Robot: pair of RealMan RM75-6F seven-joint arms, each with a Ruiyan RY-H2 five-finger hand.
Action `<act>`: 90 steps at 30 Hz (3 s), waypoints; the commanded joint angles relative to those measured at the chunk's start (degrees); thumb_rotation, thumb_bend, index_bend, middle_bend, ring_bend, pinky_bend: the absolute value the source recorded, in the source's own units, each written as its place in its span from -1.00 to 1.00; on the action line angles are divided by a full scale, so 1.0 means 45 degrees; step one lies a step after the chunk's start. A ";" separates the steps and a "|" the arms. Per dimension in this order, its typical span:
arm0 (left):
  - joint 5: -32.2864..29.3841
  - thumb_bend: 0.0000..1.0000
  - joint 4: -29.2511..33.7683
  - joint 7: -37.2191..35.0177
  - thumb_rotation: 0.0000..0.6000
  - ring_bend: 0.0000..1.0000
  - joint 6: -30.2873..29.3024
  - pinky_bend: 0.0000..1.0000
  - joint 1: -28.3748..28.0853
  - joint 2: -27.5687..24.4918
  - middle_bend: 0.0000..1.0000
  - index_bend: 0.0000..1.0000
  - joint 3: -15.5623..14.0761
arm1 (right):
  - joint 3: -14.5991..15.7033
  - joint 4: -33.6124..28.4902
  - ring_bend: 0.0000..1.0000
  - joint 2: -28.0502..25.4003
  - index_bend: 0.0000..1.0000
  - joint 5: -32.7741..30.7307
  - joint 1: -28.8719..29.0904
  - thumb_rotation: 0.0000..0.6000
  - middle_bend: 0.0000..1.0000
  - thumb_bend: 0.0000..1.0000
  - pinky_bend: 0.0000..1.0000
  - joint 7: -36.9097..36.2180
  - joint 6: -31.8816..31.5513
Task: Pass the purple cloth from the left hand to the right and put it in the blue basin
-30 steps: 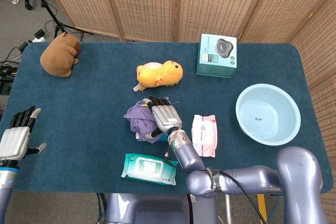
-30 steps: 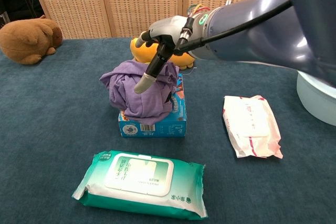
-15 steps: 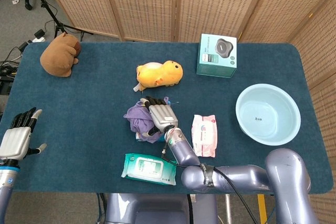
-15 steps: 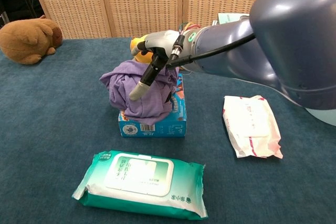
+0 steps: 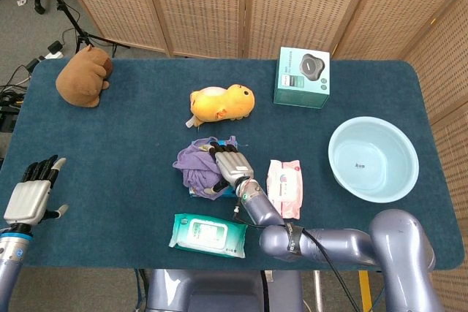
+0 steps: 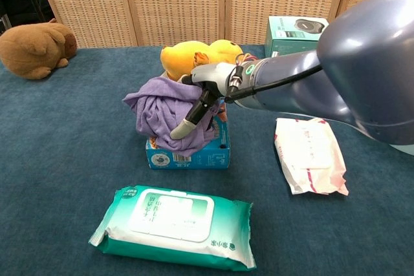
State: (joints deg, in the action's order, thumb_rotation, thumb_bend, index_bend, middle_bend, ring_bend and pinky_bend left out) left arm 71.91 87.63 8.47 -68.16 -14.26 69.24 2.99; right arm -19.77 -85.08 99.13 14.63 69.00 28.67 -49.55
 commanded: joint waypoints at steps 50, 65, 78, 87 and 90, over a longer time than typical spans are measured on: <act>-0.0112 -0.58 0.0239 -0.0100 1.00 -1.00 -0.0015 -1.00 0.0034 -0.0162 -1.00 -1.00 0.0022 | -0.1065 -0.3605 -0.04 -0.0945 0.35 0.2792 -0.1487 1.00 -0.01 -0.38 0.29 0.2239 -0.5750; 0.0369 -0.58 0.0611 0.0217 1.00 -1.00 -0.0558 -1.00 0.0183 -0.0173 -1.00 -1.00 -0.0101 | -0.0623 -0.6269 -0.04 -0.4367 0.35 0.4773 -0.3690 1.00 -0.01 -0.39 0.29 0.1700 -0.7120; 0.0855 -0.58 0.0845 0.0589 1.00 -1.00 -0.0950 -1.00 0.0286 -0.0028 -1.00 -1.00 -0.0266 | -0.0261 -0.5205 -0.04 -0.7015 0.35 0.5477 -0.6330 1.00 -0.04 -0.38 0.29 -0.1616 -0.5954; 0.0938 -0.58 0.0831 0.0684 1.00 -1.00 -0.0996 -1.00 0.0306 0.0020 -1.00 -1.00 -0.0290 | 0.0204 -0.3491 -0.04 -0.7548 0.35 0.6165 -0.7598 1.00 -0.04 -0.38 0.29 -0.3810 -0.4761; 0.0970 -0.58 0.0866 0.0757 1.00 -1.00 -0.1008 -1.00 0.0314 0.0037 -1.00 -1.00 -0.0314 | 0.0417 -0.2646 -0.04 -0.7516 0.35 0.6167 -0.8022 1.00 -0.04 -0.39 0.29 -0.4521 -0.4321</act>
State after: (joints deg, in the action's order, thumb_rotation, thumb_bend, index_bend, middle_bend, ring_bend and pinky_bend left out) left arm 76.28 91.49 11.80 -72.76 -12.85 69.38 1.62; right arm -18.82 -99.47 65.42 42.18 34.51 10.35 -70.60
